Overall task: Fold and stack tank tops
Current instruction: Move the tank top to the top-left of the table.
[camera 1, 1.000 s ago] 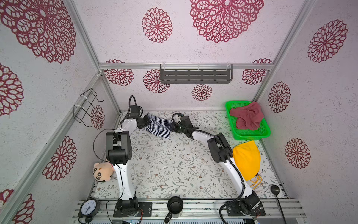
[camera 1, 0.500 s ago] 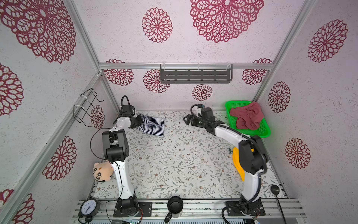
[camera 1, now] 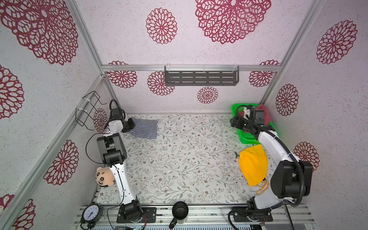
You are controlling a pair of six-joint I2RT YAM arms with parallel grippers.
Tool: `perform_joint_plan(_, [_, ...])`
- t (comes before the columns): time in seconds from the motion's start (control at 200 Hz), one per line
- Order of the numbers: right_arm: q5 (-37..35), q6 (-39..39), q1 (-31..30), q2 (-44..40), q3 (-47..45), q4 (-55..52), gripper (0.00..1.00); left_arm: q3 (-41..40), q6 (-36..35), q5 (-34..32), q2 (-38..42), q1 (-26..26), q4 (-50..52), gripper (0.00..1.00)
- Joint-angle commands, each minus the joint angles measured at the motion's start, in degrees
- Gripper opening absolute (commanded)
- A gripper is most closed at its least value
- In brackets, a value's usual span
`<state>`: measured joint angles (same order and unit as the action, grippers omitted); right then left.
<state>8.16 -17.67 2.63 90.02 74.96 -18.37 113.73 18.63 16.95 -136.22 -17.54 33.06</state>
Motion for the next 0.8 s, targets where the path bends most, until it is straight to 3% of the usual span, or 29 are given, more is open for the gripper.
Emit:
perform_joint_plan(0.0, [-2.8, 2.1, 5.8, -2.7, 1.4, -4.7, 0.83, 1.9, -2.0, -1.8, -2.7, -0.3, 2.2, 0.0])
perform_joint_plan(0.06, [-2.7, 2.4, 9.2, -0.8, 2.8, -6.1, 0.81, 1.8, -1.6, -2.4, -3.0, -0.7, 1.8, 0.0])
perform_joint_plan(0.175, [-3.2, 4.0, 13.4, 4.0, 6.0, -6.6, 0.78, 1.4, -1.1, -3.6, -2.7, -1.3, 1.6, 0.14])
perform_joint_plan(0.24, [-3.6, 4.8, 14.8, 7.1, 8.4, -6.5, 0.78, 1.5, -1.4, -3.4, -2.2, -1.7, 2.1, 0.43])
perform_joint_plan(0.3, [-3.9, 5.6, 15.5, 10.0, 10.8, -6.2, 0.77, 1.0, -1.9, -3.8, -0.9, -1.8, 2.5, 0.64])
perform_joint_plan(0.42, [-6.3, 6.3, 16.2, 16.9, 17.0, -6.7, 0.82, -1.0, -2.9, -5.5, 2.9, -1.9, 2.5, 0.92])
perform_joint_plan(0.52, [-6.7, 6.5, 16.3, 22.3, 21.5, -6.0, 0.88, -3.2, -2.9, -6.8, 6.9, -1.8, 2.9, 1.0])
perform_joint_plan(0.796, [-4.2, 3.1, 15.0, 36.1, 33.1, -5.8, 0.99, -21.2, -1.0, -9.9, 25.5, -0.3, -3.3, 0.99])
